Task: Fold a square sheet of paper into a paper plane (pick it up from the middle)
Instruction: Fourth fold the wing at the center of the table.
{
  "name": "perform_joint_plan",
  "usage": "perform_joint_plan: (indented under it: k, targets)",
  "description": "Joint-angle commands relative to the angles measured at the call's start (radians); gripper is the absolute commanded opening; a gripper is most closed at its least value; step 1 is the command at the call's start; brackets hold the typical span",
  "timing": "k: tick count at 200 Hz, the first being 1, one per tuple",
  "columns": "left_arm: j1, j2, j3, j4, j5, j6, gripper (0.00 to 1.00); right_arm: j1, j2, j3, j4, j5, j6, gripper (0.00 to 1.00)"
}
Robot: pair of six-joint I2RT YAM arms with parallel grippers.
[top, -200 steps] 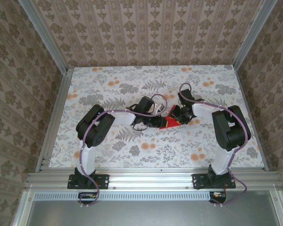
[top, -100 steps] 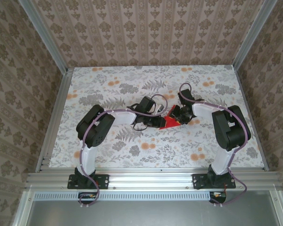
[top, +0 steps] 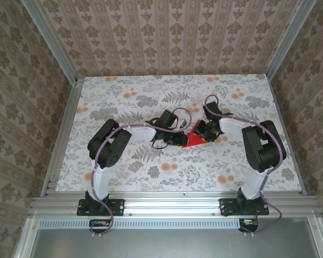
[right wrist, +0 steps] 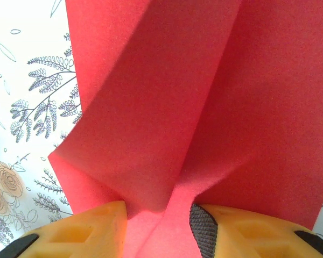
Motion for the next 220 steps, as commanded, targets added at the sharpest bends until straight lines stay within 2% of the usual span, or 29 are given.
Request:
perform_joint_plan:
  k: [1,75,143,172,220]
  targets:
    - [-0.001,0.035,0.023,-0.081,-0.036,0.041,0.15,0.000,0.113,-0.067,-0.127,0.131,0.017,0.43]
    - [-0.001,0.062,0.045,-0.166,-0.072,0.057,0.10,0.000,0.051,-0.032,-0.127,0.092,-0.004,0.44]
    - [0.000,0.078,0.062,-0.202,-0.067,0.065,0.05,-0.017,-0.216,-0.039,-0.005,-0.027,-0.102,0.48]
    - [-0.001,0.086,0.070,-0.209,-0.062,0.069,0.05,-0.016,-0.252,-0.082,0.085,-0.116,-0.128,0.41]
    - [-0.001,0.094,0.080,-0.220,-0.063,0.072,0.04,0.008,-0.140,-0.083,0.197,-0.247,-0.112,0.24]
